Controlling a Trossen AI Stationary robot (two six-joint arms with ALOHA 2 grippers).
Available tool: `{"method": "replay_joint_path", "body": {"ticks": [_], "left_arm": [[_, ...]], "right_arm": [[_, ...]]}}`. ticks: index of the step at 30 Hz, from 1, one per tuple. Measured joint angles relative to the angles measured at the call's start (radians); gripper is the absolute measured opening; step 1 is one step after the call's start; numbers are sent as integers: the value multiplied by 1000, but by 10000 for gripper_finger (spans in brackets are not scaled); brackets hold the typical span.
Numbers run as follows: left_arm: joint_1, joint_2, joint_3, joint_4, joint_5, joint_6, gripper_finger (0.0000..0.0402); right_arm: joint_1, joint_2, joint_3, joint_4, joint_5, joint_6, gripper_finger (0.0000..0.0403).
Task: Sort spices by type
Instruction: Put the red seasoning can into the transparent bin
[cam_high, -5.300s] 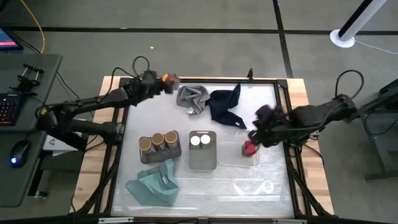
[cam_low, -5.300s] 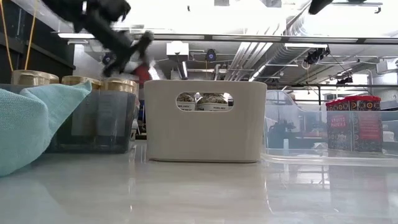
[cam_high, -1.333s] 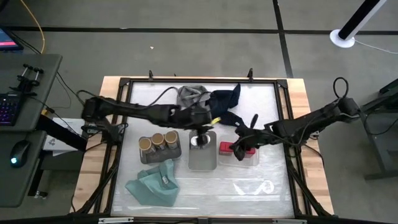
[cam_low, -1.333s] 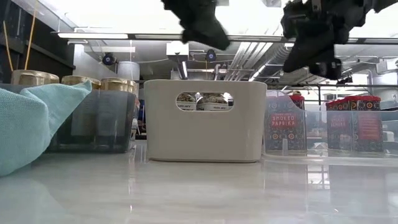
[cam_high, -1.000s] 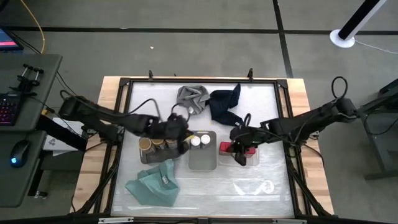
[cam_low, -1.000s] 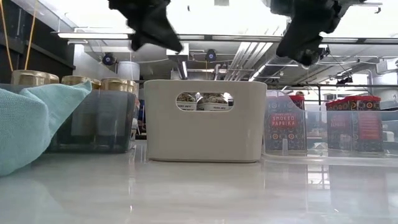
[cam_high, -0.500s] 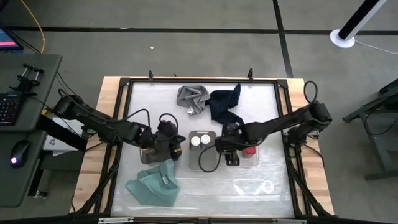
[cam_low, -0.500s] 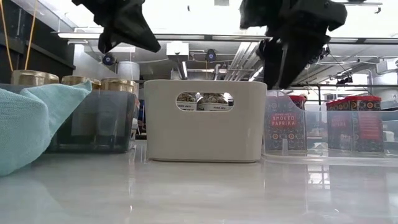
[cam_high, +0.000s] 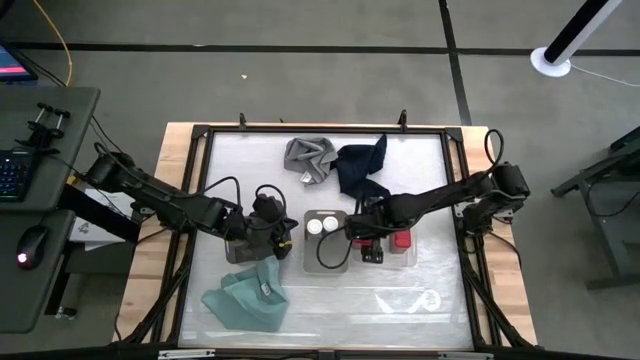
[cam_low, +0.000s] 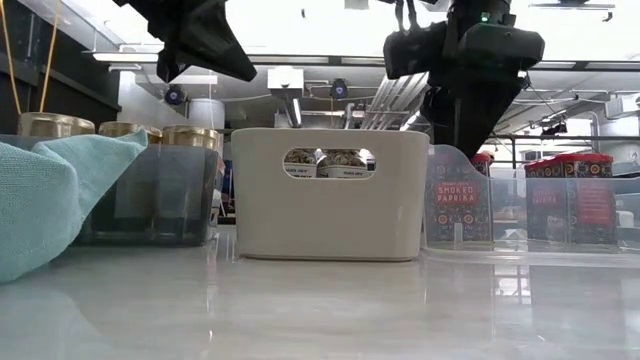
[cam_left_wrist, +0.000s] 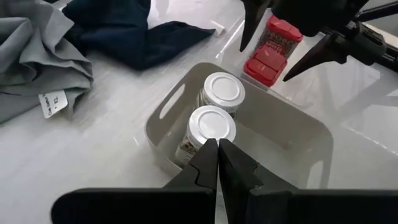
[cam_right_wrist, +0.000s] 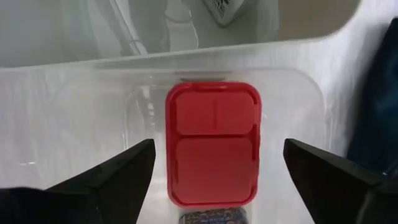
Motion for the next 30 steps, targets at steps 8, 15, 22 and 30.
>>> {"method": "replay_joint_path", "body": {"ticks": [8, 15, 22, 30], "left_arm": [[2, 0, 0, -12, 0, 26, 0], [3, 0, 0, -18, -6, 62, 0], [32, 0, 0, -21, -6, 71, 0], [98, 0, 0, -21, 33, 140, 0]], "right_arm": [[8, 40, 0, 4, -3, 50, 299], [10, 58, -1, -10, -14, 114, 246], [26, 5, -1, -95, -30, 412, 210], [75, -46, 0, -213, -31, 927, 210]]}}
